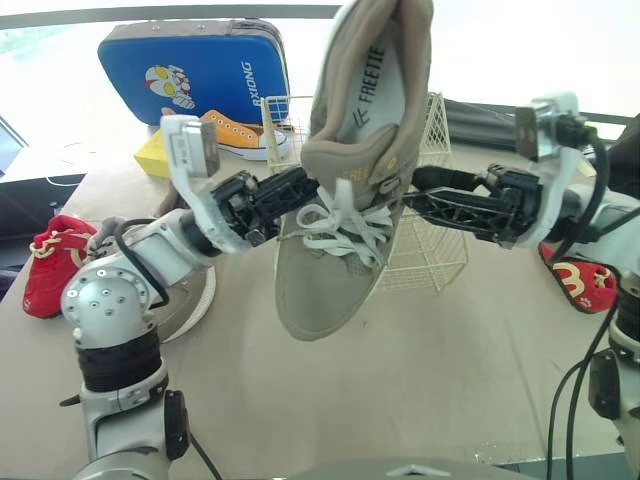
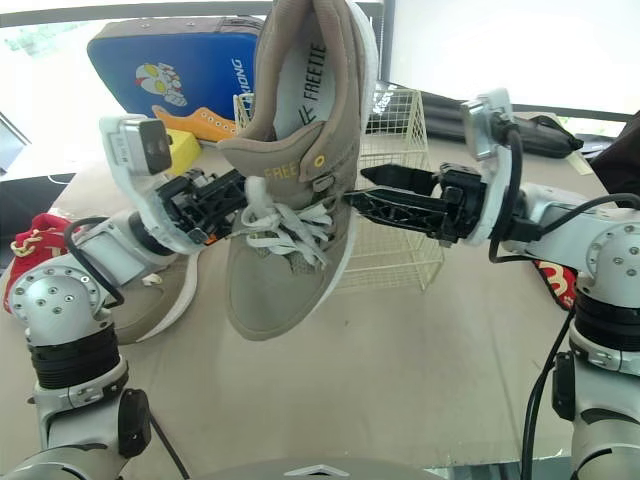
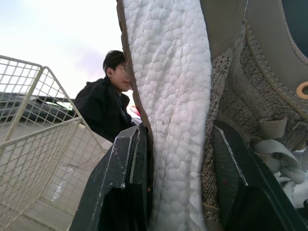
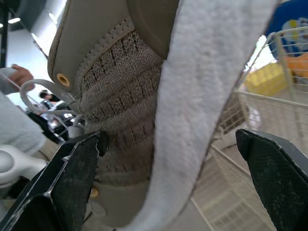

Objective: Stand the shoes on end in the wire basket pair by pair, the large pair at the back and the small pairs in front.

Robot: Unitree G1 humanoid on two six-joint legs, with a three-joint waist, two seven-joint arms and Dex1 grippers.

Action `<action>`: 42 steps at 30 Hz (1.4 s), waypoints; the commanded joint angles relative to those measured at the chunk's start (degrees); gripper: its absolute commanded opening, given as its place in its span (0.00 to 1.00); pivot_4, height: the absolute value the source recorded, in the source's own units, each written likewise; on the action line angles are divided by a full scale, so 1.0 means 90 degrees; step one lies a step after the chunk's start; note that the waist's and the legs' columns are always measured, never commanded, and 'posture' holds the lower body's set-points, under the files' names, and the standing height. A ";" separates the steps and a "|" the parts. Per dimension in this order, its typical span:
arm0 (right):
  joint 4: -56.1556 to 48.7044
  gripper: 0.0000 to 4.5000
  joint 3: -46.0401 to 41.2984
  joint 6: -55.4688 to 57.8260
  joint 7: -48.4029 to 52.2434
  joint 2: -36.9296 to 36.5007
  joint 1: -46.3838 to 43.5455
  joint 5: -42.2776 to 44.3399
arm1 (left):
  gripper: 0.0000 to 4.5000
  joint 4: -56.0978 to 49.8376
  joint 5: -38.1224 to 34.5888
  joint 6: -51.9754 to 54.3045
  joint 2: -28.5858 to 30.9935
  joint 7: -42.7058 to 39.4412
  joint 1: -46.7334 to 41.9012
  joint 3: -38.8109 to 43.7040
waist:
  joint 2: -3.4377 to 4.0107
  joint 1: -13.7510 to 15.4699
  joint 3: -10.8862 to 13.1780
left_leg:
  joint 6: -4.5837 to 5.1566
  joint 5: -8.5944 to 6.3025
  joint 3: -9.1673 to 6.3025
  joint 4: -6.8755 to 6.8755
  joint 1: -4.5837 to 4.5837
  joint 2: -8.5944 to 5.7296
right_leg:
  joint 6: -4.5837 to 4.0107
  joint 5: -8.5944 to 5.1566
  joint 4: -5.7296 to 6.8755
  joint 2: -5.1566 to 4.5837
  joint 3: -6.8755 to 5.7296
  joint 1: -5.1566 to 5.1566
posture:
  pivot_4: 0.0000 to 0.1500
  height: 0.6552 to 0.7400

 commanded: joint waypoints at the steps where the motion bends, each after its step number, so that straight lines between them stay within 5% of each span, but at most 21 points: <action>1: -0.0040 0.99 0.0272 -0.0146 -0.0230 0.0151 -0.0204 0.0435 | 0.32 -0.0448 0.0196 -0.0290 -0.0020 -0.0209 -0.0035 -0.0253 | 0.0000 0.0000 0.0000 | 0.0000 0.0000 -0.0001 0.0000 0.0000 0.0001 | 0.0000 0.0000 0.0000 0.0002 -0.0001 0.0000 | 1.00 1.00; 3: 0.0014 0.99 0.0383 -0.0180 -0.0312 0.0243 -0.0218 0.0447 | 0.32 -0.0504 0.0374 -0.0369 -0.0018 -0.0354 0.0026 -0.0404 | 0.0002 -0.0005 0.0001 | 0.0000 0.0000 -0.0001 -0.0001 0.0000 0.0002 | 0.0000 0.0000 0.0000 0.0004 -0.0001 0.0000 | 1.00 1.00; 12: -0.0179 0.22 0.0437 -0.0355 -0.0572 0.0243 0.0053 0.0564 | 0.32 -0.0610 0.1202 -0.0811 0.0394 -0.1314 0.0651 -0.0647 | 0.0017 0.0004 0.0010 | 0.0003 -0.0001 -0.0001 -0.0004 -0.0001 0.0004 | -0.0002 -0.0001 -0.0001 0.0010 0.0001 -0.0004 | 1.00 1.00; 13: -0.0213 0.19 0.0423 -0.0389 -0.0606 0.0234 0.0093 0.0571 | 0.42 -0.0614 0.1205 -0.0805 0.0456 -0.1353 0.0660 -0.0656 | 0.0016 0.0009 0.0010 | 0.0004 -0.0002 -0.0002 -0.0004 -0.0001 0.0005 | -0.0001 -0.0001 -0.0002 0.0010 0.0000 -0.0004 | 1.00 1.00; 19: -0.0466 0.18 0.0157 -0.0694 -0.0820 0.0126 0.0375 0.0954 | 1.00 -0.0925 0.1136 -0.0778 0.0850 -0.1181 0.0722 -0.0525 | 0.0021 -0.0008 0.0013 | 0.0028 -0.0016 -0.0004 -0.0004 -0.0002 0.0005 | 0.0000 -0.0002 -0.0003 0.0012 0.0001 -0.0004 | 1.00 1.00; 26: -0.0360 0.18 -0.0855 -0.1257 -0.0577 -0.0590 0.0564 0.0724 | 1.00 -0.1467 0.0344 -0.0343 0.1991 -0.0890 0.1887 0.0744 | 0.0029 -0.0010 0.0020 | 0.0030 -0.0018 -0.0002 -0.0013 -0.0002 0.0010 | 0.0002 -0.0003 -0.0011 0.0014 0.0001 -0.0009 | 1.00 1.00; 29: 0.0275 0.18 -0.1041 -0.1915 0.0090 -0.0835 -0.0034 -0.0498 | 1.00 -0.1997 -0.0026 -0.0345 0.2288 -0.0842 0.2605 0.1246 | 0.0038 -0.0023 0.0028 | 0.0033 -0.0020 0.0007 -0.0013 -0.0001 0.0010 | 0.0022 -0.0016 -0.0011 0.0015 0.0006 -0.0007 | 1.00 1.00; 36: 0.2243 0.18 0.0403 -0.4354 0.2538 -0.0816 -0.1578 -0.4343 | 1.00 -0.2732 0.0500 -0.0891 0.2198 -0.0643 0.3286 0.1324 | 0.0041 -0.0031 0.0030 | 0.0009 -0.0034 0.0025 -0.0014 0.0012 0.0030 | 0.0031 -0.0021 -0.0010 0.0017 0.0008 -0.0005 | 1.00 1.00; 42: 0.4872 0.18 0.0899 -0.6407 0.4080 -0.0346 -0.2856 -0.6180 | 1.00 -0.3006 0.0780 -0.1300 0.2128 -0.0593 0.3622 0.1459 | 0.0043 -0.0084 0.0032 | -0.0005 -0.0005 0.0038 -0.0015 0.0007 0.0033 | 0.0001 -0.0002 -0.0008 0.0026 0.0015 -0.0014 | 1.00 1.00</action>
